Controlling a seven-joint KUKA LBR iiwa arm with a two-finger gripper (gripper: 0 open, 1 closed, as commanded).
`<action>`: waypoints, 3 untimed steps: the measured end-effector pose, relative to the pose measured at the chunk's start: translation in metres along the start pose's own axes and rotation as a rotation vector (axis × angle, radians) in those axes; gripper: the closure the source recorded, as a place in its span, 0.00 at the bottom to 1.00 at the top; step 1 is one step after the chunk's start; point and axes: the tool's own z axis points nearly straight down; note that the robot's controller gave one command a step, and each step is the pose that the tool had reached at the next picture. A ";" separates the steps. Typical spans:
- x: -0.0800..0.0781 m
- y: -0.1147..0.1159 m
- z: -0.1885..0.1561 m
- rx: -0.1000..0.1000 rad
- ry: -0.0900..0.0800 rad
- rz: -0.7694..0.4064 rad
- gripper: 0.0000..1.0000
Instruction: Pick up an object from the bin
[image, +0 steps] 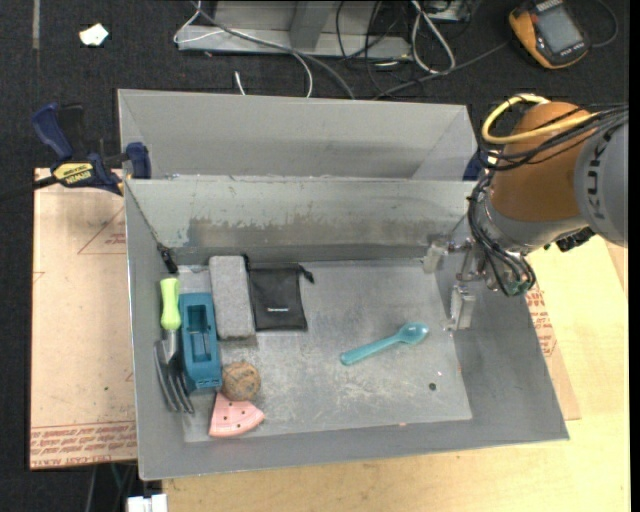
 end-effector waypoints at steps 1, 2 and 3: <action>-0.002 0.000 -0.005 0.001 -0.007 -0.003 0.00; 0.016 0.044 0.049 0.001 -0.009 -0.009 0.00; 0.024 0.061 0.067 0.003 -0.016 -0.066 0.00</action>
Offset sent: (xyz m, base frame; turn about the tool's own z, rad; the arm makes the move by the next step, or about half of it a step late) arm -0.0186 0.0479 -0.0534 -0.0096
